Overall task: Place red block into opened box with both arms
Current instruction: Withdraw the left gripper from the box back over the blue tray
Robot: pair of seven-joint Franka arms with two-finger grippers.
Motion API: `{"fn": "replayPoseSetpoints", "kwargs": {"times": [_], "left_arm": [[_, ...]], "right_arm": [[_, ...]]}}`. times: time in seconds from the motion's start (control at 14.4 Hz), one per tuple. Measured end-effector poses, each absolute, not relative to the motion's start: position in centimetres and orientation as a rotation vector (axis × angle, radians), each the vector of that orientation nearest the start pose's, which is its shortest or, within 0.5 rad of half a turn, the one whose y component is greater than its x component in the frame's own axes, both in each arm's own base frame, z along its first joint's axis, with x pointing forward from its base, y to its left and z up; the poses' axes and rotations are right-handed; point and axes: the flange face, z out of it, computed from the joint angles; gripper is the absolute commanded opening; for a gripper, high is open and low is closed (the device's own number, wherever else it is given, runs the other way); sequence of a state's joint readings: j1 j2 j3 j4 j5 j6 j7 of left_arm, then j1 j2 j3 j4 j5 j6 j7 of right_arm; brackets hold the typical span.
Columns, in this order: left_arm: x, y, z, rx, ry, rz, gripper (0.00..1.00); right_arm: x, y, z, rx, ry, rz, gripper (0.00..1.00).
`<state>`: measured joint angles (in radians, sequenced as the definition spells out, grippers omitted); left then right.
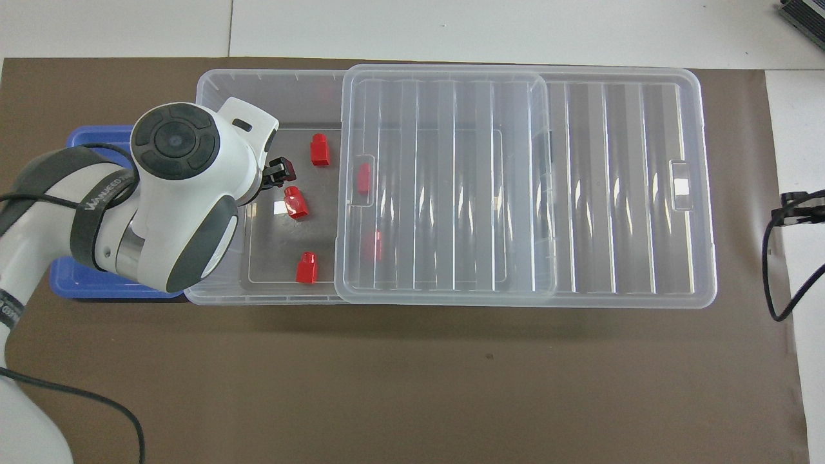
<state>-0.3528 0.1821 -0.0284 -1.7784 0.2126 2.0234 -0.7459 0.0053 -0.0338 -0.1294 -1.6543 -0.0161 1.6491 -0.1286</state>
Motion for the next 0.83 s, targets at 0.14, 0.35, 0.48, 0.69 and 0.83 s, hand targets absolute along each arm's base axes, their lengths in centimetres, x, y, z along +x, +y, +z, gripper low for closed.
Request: {"fn": "replayPoseSetpoints", "kwargs": {"times": [0.14, 0.35, 0.48, 0.69, 0.83], "left_arm": [[57.1, -21.4, 48.0, -2.966, -0.406, -0.209, 1.00], [56.0, -19.5, 52.0, -2.981, -0.264, -0.161, 1.00], [55.5, -15.6, 54.7, -2.999, -0.171, -0.125, 1.00], [54.9, -9.2, 57.4, -3.007, -0.066, -0.082, 1.00], [54.6, -6.8, 58.0, -3.006, -0.024, -0.056, 1.00]], "right_arm": [[55.2, -8.2, 60.5, -3.163, -0.053, -0.101, 0.00], [57.1, -8.6, 58.2, -3.173, -0.130, -0.164, 0.00], [59.0, -9.4, 55.5, -3.183, -0.183, -0.196, 0.00], [61.7, -10.5, 50.7, -3.195, -0.221, -0.205, 0.00], [62.8, -10.4, 48.2, -3.183, -0.215, -0.200, 0.00]]}}
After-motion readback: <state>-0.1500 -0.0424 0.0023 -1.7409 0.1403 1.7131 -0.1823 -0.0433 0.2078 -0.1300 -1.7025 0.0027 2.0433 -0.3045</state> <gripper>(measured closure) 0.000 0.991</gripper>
